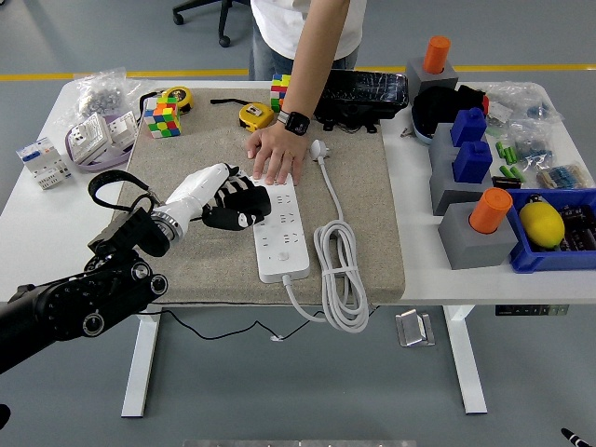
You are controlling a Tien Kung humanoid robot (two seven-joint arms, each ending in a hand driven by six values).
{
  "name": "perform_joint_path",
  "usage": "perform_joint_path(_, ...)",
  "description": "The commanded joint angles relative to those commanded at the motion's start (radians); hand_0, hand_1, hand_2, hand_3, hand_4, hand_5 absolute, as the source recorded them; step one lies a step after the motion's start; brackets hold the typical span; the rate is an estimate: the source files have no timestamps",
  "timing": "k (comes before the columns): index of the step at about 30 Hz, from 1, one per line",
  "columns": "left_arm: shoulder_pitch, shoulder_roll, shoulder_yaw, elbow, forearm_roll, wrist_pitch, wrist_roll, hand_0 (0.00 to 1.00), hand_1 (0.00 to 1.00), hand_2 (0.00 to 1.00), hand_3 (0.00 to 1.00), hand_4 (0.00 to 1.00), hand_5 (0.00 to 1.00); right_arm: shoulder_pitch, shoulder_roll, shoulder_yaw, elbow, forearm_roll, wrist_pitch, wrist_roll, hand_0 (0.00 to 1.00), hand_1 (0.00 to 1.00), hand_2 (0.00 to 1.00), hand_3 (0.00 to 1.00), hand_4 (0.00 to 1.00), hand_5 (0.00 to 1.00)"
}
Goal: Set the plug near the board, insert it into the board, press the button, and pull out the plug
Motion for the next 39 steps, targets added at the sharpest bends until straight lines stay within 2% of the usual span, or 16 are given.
perform_joint_path(11, 0.014, 0.020, 0.001, 0.116, -0.045, 0.007, -0.015, 0.337, 0.379, 0.402, 0.527, 0.661, 0.002, 0.000, 0.001, -0.002, 0.003, -0.001, 0.000, 0.000, 0.613, 0.666, 0.637, 0.564, 0.982, 0.585)
perform_joint_path(12, 0.015, 0.021, 0.001, 0.120, -0.047, 0.004, -0.015, 0.462, 0.478, 0.524, 0.561, 0.751, 0.044, 0.000, 0.001, -0.002, 0.003, -0.001, 0.000, 0.000, 0.613, 0.666, 0.636, 0.565, 0.982, 0.585)
perform_joint_path(17, 0.014, 0.019, 0.008, 0.135, -0.076, -0.003, -0.030, 0.462, 0.478, 0.524, 0.561, 0.751, 0.044, 0.000, 0.002, -0.001, 0.003, 0.000, 0.000, 0.000, 0.613, 0.666, 0.636, 0.565, 0.982, 0.585)
perform_joint_path(18, 0.014, 0.018, 0.008, 0.135, -0.078, -0.004, -0.031, 0.659, 0.668, 0.625, 0.670, 0.978, 0.157, 0.000, 0.002, 0.000, 0.003, -0.001, 0.000, 0.000, 0.613, 0.665, 0.637, 0.566, 0.982, 0.585)
perform_joint_path(23, 0.017, 0.019, 0.001, 0.136, -0.065, -0.016, -0.028, 0.659, 0.668, 0.625, 0.670, 0.978, 0.157, 0.001, 0.001, 0.002, 0.006, -0.001, 0.001, 0.000, 0.613, 0.665, 0.637, 0.566, 0.982, 0.585)
perform_joint_path(24, 0.018, 0.019, -0.001, 0.136, -0.062, -0.018, -0.026, 0.700, 0.768, 0.797, 0.890, 0.998, 0.278, 0.000, 0.001, 0.002, 0.006, -0.002, 0.001, 0.000, 0.613, 0.665, 0.637, 0.565, 0.982, 0.584)
perform_joint_path(29, 0.026, 0.028, -0.030, 0.121, -0.038, -0.040, 0.009, 0.700, 0.768, 0.797, 0.890, 0.998, 0.278, -0.002, 0.002, 0.001, 0.003, -0.001, 0.001, -0.001, 0.613, 0.665, 0.637, 0.565, 0.982, 0.584)
perform_joint_path(30, 0.029, 0.030, -0.038, 0.116, -0.034, -0.042, 0.011, 0.675, 0.756, 0.792, 0.880, 0.998, 0.317, -0.002, 0.002, 0.001, 0.003, -0.001, 0.001, -0.001, 0.613, 0.665, 0.637, 0.565, 0.982, 0.584)
perform_joint_path(33, 0.048, 0.036, -0.088, 0.090, -0.023, -0.033, 0.003, 0.675, 0.756, 0.792, 0.880, 0.998, 0.317, 0.000, 0.001, 0.002, 0.003, -0.002, 0.001, -0.001, 0.613, 0.665, 0.637, 0.565, 0.982, 0.584)
perform_joint_path(35, 0.070, 0.042, -0.134, 0.061, -0.031, -0.004, -0.029, 0.675, 0.756, 0.792, 0.880, 0.998, 0.317, 0.001, 0.002, 0.004, 0.003, -0.002, 0.000, 0.000, 0.613, 0.665, 0.637, 0.565, 0.982, 0.584)
perform_joint_path(36, 0.085, 0.044, -0.162, 0.042, -0.044, 0.016, -0.052, 0.519, 0.674, 0.703, 0.784, 0.998, 0.345, 0.002, 0.002, 0.004, 0.003, -0.002, 0.000, 0.000, 0.613, 0.665, 0.636, 0.565, 0.982, 0.584)
perform_joint_path(39, 0.123, 0.046, -0.249, -0.007, -0.120, 0.051, -0.120, 0.519, 0.674, 0.703, 0.784, 0.998, 0.345, 0.002, 0.003, 0.004, 0.000, -0.002, 0.000, 0.000, 0.613, 0.665, 0.636, 0.565, 0.982, 0.584)
